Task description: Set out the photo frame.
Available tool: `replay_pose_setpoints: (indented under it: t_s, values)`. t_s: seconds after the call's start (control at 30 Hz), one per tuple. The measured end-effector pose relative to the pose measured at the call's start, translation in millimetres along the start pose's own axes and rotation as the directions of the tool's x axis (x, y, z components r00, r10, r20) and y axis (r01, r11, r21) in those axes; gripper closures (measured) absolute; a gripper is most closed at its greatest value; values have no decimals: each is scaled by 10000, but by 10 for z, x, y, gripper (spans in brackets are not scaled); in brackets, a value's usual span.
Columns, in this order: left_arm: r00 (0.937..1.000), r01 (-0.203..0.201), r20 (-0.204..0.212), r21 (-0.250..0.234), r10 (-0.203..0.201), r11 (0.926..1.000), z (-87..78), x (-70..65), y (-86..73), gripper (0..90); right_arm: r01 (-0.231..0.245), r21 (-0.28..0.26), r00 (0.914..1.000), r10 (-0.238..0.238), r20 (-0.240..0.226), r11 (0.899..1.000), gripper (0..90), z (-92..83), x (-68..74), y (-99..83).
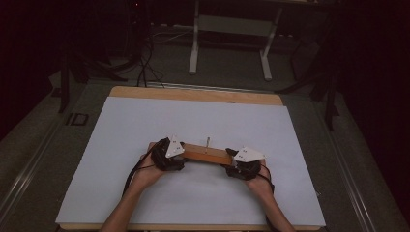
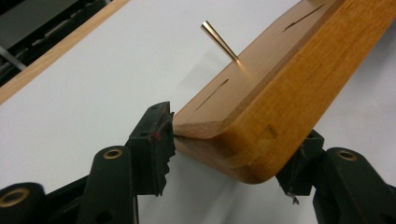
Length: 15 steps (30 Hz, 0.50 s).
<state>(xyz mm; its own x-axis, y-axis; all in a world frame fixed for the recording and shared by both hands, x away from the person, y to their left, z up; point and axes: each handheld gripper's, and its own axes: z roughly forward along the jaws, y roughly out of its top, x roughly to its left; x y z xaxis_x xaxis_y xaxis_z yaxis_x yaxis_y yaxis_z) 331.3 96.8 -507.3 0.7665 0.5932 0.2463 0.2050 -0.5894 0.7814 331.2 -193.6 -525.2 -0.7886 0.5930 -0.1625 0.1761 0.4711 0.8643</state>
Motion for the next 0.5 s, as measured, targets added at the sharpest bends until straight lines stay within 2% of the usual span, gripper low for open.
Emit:
replay_pose_setpoints:
  t_s: [0.3, 0.5]
  values:
    - [9997, -86, -209, -44, 85, 10000, -22, 5, 3, 512, -251, -24, 9996, 250, -152, 9997, 476, -1, -36, 10]
    - [9999, -61, -126, -63, 60, 10000, -31, 9, 4, 533, -402, -24, 9989, 402, -232, 9992, 472, -12, -61, 8]
